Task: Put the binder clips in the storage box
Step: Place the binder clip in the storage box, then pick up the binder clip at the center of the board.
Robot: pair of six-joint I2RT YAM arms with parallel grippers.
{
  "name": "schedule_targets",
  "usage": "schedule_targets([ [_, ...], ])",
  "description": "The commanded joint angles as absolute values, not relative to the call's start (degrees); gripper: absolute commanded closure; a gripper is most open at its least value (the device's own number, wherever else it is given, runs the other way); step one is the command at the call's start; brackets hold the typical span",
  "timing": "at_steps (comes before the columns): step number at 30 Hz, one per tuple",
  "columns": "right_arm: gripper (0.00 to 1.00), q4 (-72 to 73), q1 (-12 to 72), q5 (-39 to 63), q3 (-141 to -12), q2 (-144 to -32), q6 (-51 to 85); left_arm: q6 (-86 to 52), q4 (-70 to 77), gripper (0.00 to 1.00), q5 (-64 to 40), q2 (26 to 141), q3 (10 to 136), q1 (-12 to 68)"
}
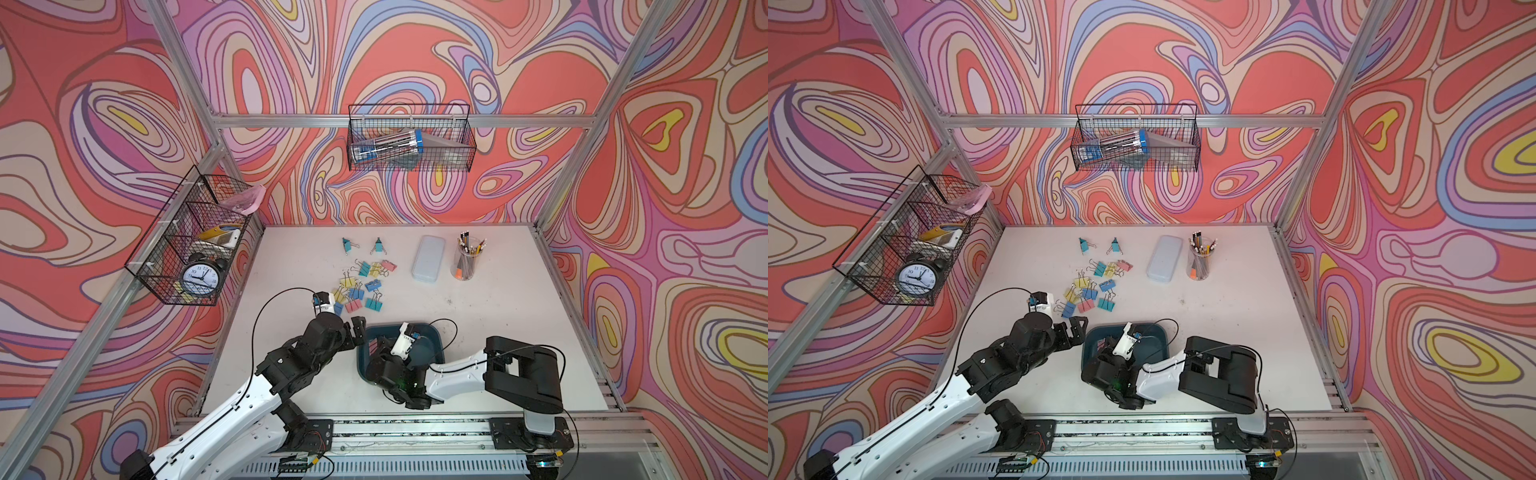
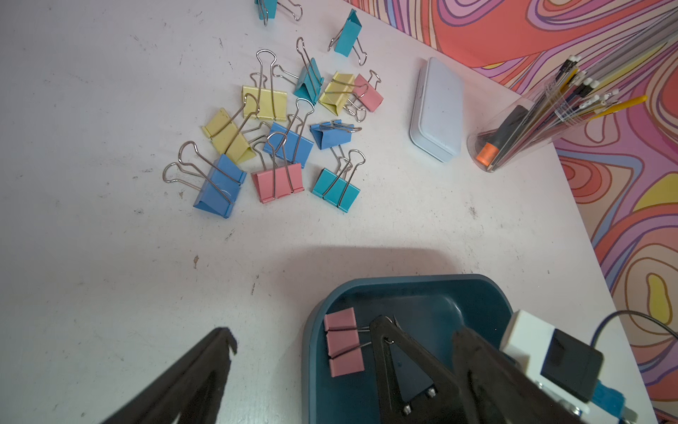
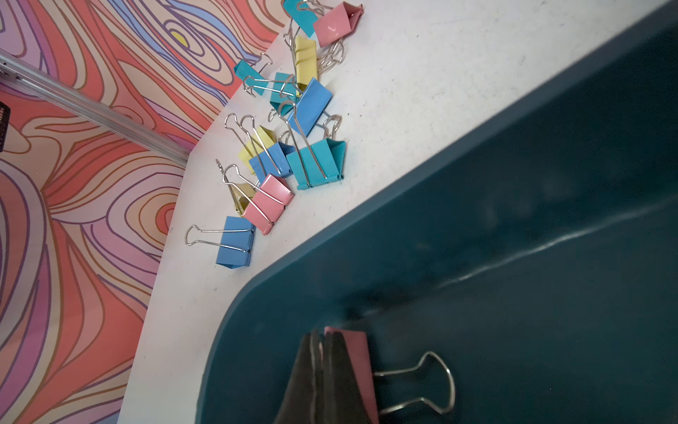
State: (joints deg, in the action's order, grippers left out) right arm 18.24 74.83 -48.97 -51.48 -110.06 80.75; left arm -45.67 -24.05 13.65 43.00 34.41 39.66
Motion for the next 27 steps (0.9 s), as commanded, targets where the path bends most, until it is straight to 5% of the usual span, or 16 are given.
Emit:
schedule_targets([
  [1, 0.86, 19.8, 75.1, -47.8, -51.7, -110.0, 79.5, -45.8, -24.6, 0.01, 13.7, 43.4, 34.7, 39.3],
  [7, 0.50, 12.3, 75.1, -44.1, -52.0, -102.9, 74.8, -45.7, -25.0, 0.01, 13.8, 43.2, 35.2, 38.9],
  [11, 0.37, 0.6, 74.7, -45.4, -54.3, -94.2, 64.9, -45.6, -25.4, 0.01, 13.6, 43.0, 35.8, 38.7],
  [13, 0.36, -3.7, 71.7, -39.7, -57.1, -91.5, 54.0, -45.5, -25.6, 0.01, 13.6, 43.0, 36.3, 38.7],
  [19, 0.39, -17.7, 51.8, -1.2, -70.8, -95.7, 30.7, -44.7, -26.0, 0.01, 13.0, 42.2, 36.4, 38.6],
  [27, 0.41, -27.1, 41.0, 8.2, -92.3, -116.4, 17.4, -44.4, -27.0, 0.01, 12.1, 39.9, 35.6, 38.6],
])
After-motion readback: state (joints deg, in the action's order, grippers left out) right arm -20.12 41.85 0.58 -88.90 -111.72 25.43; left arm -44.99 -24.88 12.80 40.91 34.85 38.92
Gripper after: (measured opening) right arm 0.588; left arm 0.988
